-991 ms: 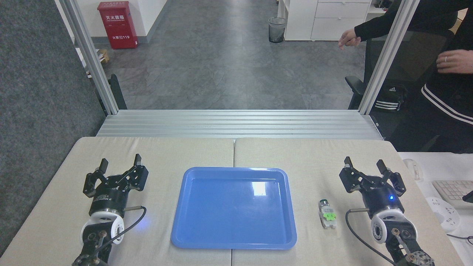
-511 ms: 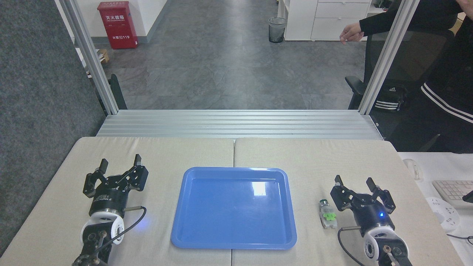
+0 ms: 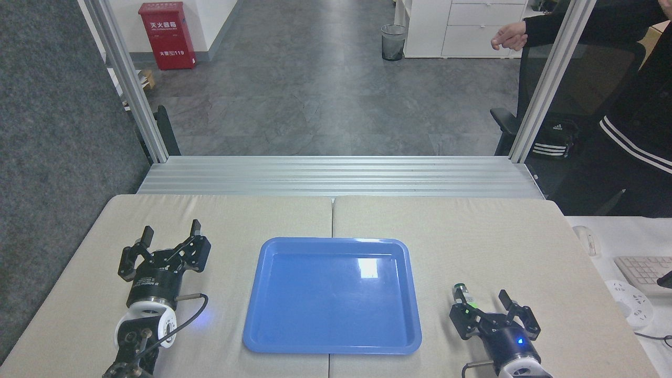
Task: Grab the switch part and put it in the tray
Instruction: 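Close the right gripper on the switch part and lift it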
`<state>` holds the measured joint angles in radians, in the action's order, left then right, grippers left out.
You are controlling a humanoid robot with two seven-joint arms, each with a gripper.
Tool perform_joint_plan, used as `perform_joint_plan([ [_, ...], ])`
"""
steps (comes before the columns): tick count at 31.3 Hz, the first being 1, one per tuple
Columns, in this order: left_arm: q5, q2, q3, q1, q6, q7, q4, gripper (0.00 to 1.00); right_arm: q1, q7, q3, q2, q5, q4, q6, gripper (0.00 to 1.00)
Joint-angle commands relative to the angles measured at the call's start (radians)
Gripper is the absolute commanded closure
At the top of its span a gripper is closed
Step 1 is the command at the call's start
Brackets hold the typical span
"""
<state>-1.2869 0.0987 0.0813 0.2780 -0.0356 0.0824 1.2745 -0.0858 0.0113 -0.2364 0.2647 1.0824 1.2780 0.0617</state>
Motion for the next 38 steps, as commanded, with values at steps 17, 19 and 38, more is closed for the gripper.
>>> perform_joint_plan([
  [17, 0.000, -0.001, 0.000, 0.001, 0.000, 0.000, 0.000, 0.00, 0.004, -0.068, -0.031, -0.035, 0.073, 0.012, 0.001, 0.22],
  [19, 0.000, -0.001, 0.000, 0.001, 0.000, 0.000, 0.000, 0.00, 0.004, -0.073, -0.031, -0.035, 0.073, 0.012, -0.002, 0.41],
  [38, -0.002, -0.001, 0.000, 0.001, 0.000, 0.000, 0.000, 0.00, -0.063, -0.059, 0.055, -0.035, 0.059, 0.056, -0.008, 0.91],
])
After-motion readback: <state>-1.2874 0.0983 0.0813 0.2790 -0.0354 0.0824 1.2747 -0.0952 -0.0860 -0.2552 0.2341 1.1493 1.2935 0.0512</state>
